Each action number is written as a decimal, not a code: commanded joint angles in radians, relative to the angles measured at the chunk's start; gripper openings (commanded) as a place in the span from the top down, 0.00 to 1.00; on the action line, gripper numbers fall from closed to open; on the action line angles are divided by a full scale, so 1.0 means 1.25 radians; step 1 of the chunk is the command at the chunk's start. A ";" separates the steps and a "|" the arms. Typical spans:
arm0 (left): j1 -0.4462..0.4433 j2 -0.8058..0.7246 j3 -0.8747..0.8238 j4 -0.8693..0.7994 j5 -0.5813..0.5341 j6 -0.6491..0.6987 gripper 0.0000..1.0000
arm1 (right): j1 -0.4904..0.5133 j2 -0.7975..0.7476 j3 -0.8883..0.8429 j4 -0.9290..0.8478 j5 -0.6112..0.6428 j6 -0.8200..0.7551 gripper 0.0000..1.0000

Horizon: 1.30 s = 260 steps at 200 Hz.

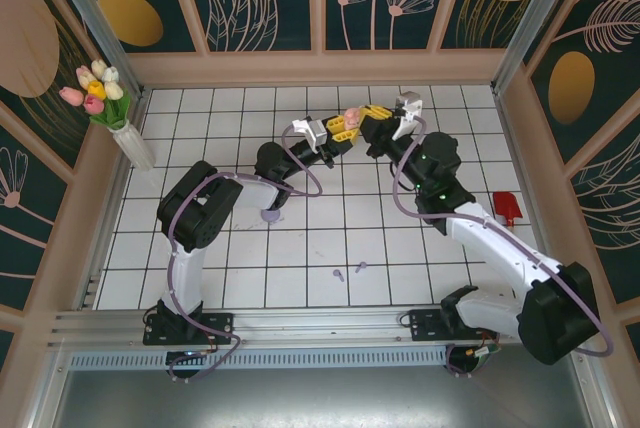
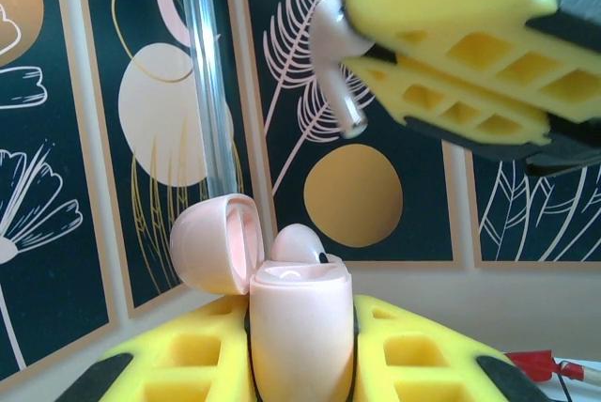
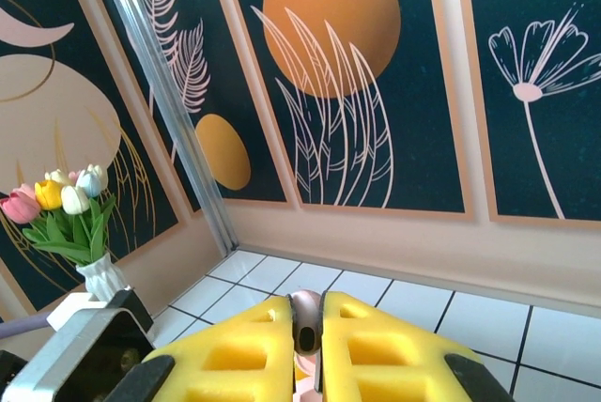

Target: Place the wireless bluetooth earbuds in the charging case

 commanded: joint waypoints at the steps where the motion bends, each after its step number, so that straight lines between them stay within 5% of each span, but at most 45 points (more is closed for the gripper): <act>1: -0.001 -0.023 0.011 0.039 0.017 -0.019 1.00 | 0.004 0.020 0.020 0.027 -0.017 0.009 0.88; 137: -0.002 -0.022 -0.010 0.046 0.004 -0.027 1.00 | -0.002 0.043 0.048 -0.021 -0.011 0.021 0.89; 194: -0.002 -0.012 -0.101 0.115 -0.062 -0.017 1.00 | -0.041 -0.019 -0.032 -0.149 0.105 0.216 0.85; 260: 0.019 -0.100 -0.153 0.018 -0.138 0.049 1.00 | 0.004 -0.018 -0.090 -0.392 0.129 0.424 0.59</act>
